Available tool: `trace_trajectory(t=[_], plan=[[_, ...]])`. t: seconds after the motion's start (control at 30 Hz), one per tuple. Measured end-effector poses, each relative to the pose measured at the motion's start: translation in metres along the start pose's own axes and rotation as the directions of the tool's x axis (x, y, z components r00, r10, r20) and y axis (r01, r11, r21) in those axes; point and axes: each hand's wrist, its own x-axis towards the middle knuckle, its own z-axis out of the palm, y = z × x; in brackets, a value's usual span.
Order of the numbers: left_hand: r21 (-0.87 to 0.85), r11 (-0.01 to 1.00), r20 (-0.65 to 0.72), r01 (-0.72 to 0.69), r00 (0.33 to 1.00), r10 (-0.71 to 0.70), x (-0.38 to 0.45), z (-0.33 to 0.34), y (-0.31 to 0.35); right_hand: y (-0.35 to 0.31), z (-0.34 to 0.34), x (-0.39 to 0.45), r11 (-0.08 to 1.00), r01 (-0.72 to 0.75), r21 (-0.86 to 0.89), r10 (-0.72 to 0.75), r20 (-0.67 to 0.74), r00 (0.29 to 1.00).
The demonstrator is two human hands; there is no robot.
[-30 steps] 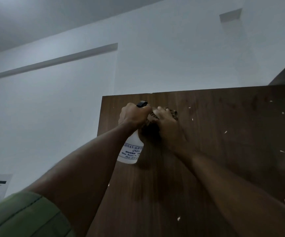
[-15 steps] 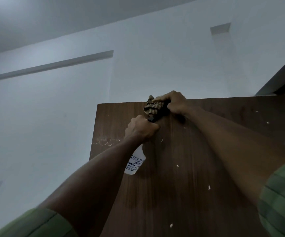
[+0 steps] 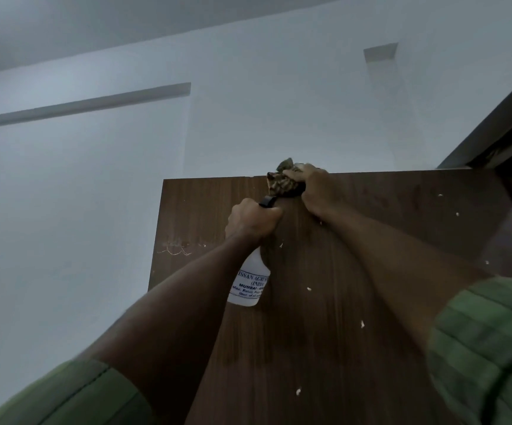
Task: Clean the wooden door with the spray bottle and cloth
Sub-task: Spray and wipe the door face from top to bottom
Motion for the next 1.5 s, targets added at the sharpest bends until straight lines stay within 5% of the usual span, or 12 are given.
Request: trace_trajectory(t=[0.13, 0.27, 0.4, 0.47, 0.57, 0.67, 0.87, 0.97, 1.07, 1.3, 1.37, 1.5], plan=[[-0.044, 0.999, -0.032, 0.03, 0.999, -0.032, 0.002, 0.002, 0.01, -0.009, 0.03, -0.081, 0.994, 0.112, -0.003, -0.112, -0.053, 0.992], [0.001, 1.0, -0.046, 0.01, 0.999, -0.01, 0.0, 0.012, 0.018, 0.015, 0.015, -0.096, 0.944, 0.325, -0.048, -0.32, 0.091, 0.943], [-0.01, 1.0, -0.059, 0.011, 0.998, -0.012, -0.002, 0.018, 0.031, 0.019, -0.019, -0.023, 0.999, 0.033, -0.019, -0.033, 0.008, 0.999], [-0.032, 0.999, -0.064, 0.01, 0.998, -0.012, -0.002, 0.022, 0.037, 0.016, -0.017, -0.021, 0.998, 0.003, -0.063, -0.002, 0.008, 1.0], [-0.037, 0.999, -0.075, 0.021, 0.997, -0.024, 0.0, 0.03, 0.038, 0.028, 0.012, -0.074, 0.974, 0.2, -0.106, -0.204, -0.027, 0.979], [-0.017, 0.999, -0.076, 0.027, 0.997, -0.029, 0.002, 0.038, 0.039, 0.053, 0.004, -0.088, 0.914, 0.394, -0.096, -0.379, 0.146, 0.914], [-0.028, 1.0, -0.058, -0.013, 0.998, 0.012, 0.002, 0.05, 0.053, 0.058, -0.037, -0.013, 0.996, -0.021, -0.081, 0.017, -0.042, 0.999], [-0.016, 1.0, -0.048, -0.001, 0.999, 0.0, 0.001, 0.056, 0.051, 0.066, -0.013, -0.067, 0.985, 0.162, -0.053, -0.166, -0.094, 0.982], [-0.008, 1.0, -0.026, 0.008, 1.0, -0.008, -0.001, 0.061, 0.052, 0.084, -0.019, -0.095, 0.929, 0.361, -0.08, -0.353, 0.094, 0.931], [-0.099, 0.995, -0.017, 0.005, 1.0, -0.007, -0.005, 0.08, 0.076, 0.085, -0.059, -0.028, 0.983, 0.056, -0.174, -0.048, 0.05, 0.998], [-0.1, 0.995, -0.004, 0.005, 1.0, -0.005, -0.006, 0.086, 0.08, 0.084, -0.038, -0.068, 0.98, 0.12, -0.157, -0.125, -0.024, 0.992], [-0.066, 0.998, 0.022, -0.018, 1.0, 0.02, -0.001, 0.1, 0.082, 0.112, -0.037, -0.102, 0.897, 0.401, -0.185, -0.394, 0.074, 0.916]])
